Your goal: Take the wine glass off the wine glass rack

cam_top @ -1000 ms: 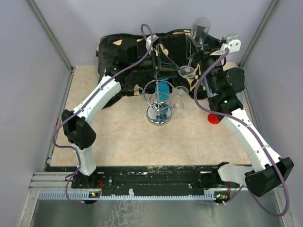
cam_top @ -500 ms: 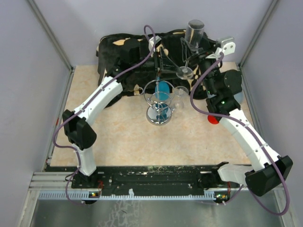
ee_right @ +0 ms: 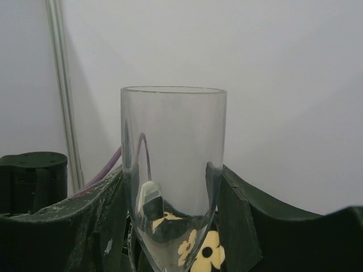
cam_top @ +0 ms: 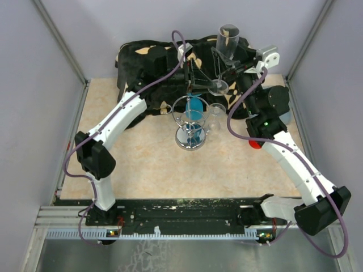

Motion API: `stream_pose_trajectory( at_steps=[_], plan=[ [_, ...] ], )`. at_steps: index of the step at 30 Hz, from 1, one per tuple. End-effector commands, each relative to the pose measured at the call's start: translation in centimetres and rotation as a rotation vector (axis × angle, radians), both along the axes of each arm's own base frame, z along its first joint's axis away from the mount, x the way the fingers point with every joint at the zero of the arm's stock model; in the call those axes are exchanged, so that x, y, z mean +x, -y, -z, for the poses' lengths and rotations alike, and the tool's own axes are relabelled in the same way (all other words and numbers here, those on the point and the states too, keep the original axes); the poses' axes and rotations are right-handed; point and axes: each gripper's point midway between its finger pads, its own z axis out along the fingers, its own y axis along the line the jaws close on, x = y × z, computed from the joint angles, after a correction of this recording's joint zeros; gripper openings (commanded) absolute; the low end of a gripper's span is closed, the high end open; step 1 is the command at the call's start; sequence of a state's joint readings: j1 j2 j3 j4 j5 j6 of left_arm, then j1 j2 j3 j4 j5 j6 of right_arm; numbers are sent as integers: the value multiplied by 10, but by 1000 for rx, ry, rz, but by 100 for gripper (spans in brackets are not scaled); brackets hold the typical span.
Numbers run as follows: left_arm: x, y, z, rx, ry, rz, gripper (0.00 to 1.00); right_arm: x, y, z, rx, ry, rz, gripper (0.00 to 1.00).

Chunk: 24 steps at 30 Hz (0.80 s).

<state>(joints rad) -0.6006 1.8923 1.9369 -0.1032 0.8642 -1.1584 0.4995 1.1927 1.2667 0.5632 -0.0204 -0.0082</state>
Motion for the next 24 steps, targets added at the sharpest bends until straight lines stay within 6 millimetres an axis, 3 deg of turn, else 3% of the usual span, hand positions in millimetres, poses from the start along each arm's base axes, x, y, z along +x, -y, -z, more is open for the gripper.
stream_pose_trajectory(
  at_steps=[1, 5, 6, 12, 24],
  plan=[
    [-4, 2, -11, -37, 23, 15, 32, -29, 0, -26, 25, 106, -51, 0],
    [-6, 1, -12, -40, 23, 17, 2, -33, 0, -26, 22, 113, -58, 0],
    [-6, 1, -13, -42, 24, 17, 0, -34, 0, -26, 23, 115, -61, 0],
    [-11, -2, -20, -58, 50, 29, 0, -38, 12, -27, 58, 83, -32, 4],
    [-4, -11, -23, -62, 90, 3, 0, -44, 28, -15, 53, 24, 23, 39]
  ],
)
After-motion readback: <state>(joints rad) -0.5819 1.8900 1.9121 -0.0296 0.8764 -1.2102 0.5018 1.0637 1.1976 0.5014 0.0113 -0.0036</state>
